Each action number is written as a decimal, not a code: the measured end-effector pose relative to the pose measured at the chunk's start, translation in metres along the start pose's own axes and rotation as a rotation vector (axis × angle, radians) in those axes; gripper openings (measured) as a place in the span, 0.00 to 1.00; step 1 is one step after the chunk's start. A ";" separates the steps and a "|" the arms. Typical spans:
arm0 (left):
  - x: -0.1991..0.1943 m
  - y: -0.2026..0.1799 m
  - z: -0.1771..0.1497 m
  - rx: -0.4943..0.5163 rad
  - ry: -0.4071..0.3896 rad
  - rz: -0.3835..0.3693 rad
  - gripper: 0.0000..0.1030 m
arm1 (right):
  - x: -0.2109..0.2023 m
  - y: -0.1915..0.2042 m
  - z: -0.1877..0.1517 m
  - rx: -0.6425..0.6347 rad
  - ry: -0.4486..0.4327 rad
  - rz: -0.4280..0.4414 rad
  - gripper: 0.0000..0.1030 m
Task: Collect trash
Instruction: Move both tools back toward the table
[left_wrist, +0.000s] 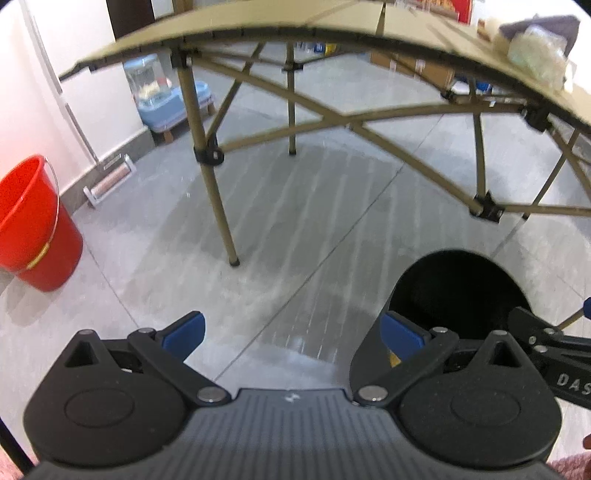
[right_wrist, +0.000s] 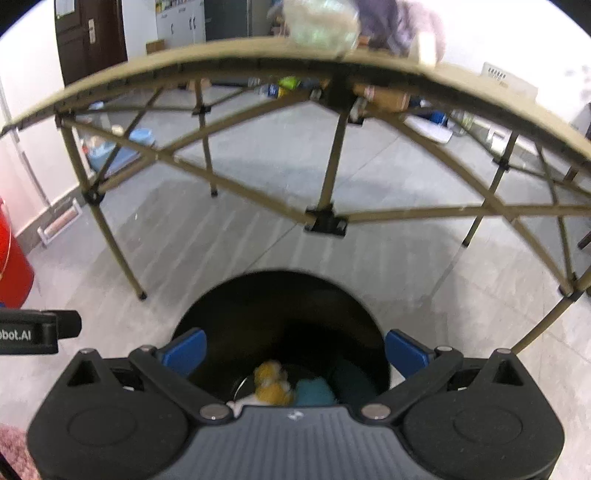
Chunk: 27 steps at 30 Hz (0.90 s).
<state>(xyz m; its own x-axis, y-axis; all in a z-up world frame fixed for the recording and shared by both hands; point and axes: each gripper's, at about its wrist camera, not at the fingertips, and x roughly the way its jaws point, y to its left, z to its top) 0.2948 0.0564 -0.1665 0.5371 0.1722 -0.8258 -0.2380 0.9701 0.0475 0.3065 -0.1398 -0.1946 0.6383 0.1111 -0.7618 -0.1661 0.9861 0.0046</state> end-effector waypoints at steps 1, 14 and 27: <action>-0.002 -0.001 0.001 0.000 -0.014 0.000 1.00 | -0.004 -0.002 0.002 0.002 -0.017 -0.001 1.00; -0.049 -0.018 0.032 -0.028 -0.193 -0.044 1.00 | -0.067 -0.028 0.027 -0.010 -0.339 -0.053 1.00; -0.068 -0.027 0.081 -0.030 -0.325 -0.061 1.00 | -0.071 -0.036 0.083 -0.025 -0.521 -0.040 1.00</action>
<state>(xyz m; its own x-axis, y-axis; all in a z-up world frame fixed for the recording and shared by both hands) 0.3303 0.0323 -0.0658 0.7800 0.1639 -0.6039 -0.2185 0.9757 -0.0173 0.3290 -0.1730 -0.0868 0.9329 0.1265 -0.3373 -0.1479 0.9883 -0.0384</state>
